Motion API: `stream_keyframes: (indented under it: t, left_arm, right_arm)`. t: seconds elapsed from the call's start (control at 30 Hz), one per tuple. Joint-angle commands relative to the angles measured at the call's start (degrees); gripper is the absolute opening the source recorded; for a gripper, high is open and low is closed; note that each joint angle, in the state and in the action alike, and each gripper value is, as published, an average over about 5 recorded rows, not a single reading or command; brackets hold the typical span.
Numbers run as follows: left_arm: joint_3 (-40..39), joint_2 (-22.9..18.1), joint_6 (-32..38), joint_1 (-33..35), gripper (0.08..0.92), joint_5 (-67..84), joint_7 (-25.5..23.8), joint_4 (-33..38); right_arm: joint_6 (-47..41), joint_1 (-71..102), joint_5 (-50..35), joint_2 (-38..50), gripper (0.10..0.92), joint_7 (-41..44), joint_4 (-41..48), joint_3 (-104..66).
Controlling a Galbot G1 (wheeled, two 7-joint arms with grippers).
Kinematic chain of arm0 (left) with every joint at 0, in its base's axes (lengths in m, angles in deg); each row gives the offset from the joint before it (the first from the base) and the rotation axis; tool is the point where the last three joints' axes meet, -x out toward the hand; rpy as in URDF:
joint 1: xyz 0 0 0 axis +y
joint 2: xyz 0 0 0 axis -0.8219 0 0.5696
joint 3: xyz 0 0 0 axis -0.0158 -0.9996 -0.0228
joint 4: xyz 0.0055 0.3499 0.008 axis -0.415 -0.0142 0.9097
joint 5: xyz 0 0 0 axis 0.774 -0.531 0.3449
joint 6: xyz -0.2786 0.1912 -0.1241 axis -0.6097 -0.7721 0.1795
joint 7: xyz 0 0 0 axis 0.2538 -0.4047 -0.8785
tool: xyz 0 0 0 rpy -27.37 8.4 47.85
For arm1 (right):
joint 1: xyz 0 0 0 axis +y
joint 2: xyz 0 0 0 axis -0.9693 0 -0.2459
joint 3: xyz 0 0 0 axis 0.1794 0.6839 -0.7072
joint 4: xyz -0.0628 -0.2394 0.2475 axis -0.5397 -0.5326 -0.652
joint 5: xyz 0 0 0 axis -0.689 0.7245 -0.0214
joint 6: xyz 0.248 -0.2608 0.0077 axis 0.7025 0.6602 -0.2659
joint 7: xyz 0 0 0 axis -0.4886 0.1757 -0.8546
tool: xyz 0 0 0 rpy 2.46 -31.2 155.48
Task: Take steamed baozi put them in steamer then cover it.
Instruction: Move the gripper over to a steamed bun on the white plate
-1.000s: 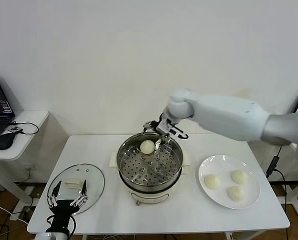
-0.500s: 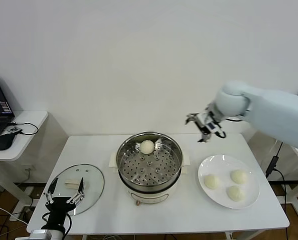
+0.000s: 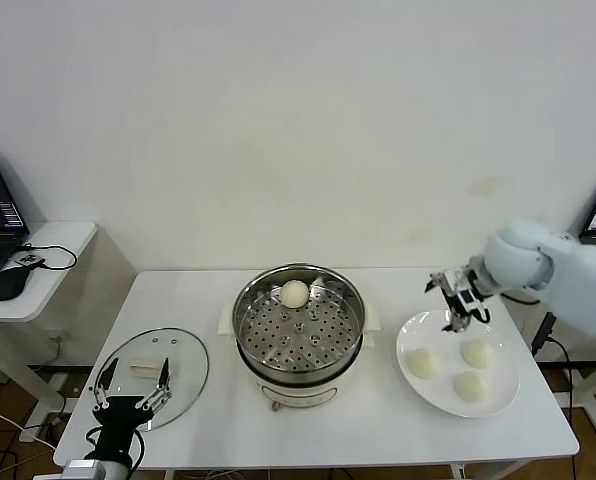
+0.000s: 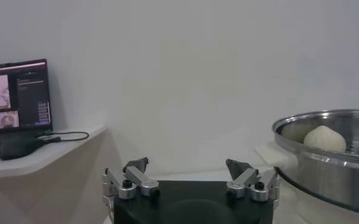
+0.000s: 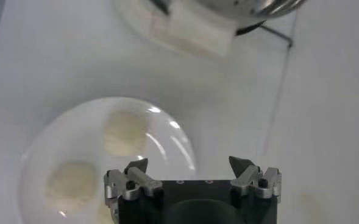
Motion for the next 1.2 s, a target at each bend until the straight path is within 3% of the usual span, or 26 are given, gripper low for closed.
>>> stream_keyframes:
  t: [0.03, 0.93, 1.2]
  left_arm:
    - [0.01, -0.09, -0.29, -0.05, 0.823, -0.12, 0.02, -0.28]
    - [0.31, -0.02, -0.41, -0.5, 0.823, -0.36, -0.02, -1.36]
    - [0.09, -0.24, -0.41, -0.67, 0.823, -0.4, -0.02, -1.68]
  right_arm:
    - [-0.26, 16.79, 4.46, 0.96, 0.823, 1.16, 2.5, -9.67]
    - [0.97, 25.05, 7.96, -7.97, 0.823, -2.65, 10.51, -15.69]
    - [0.49, 25.34, 8.2, -8.74, 0.768, -2.67, 11.2, -15.73]
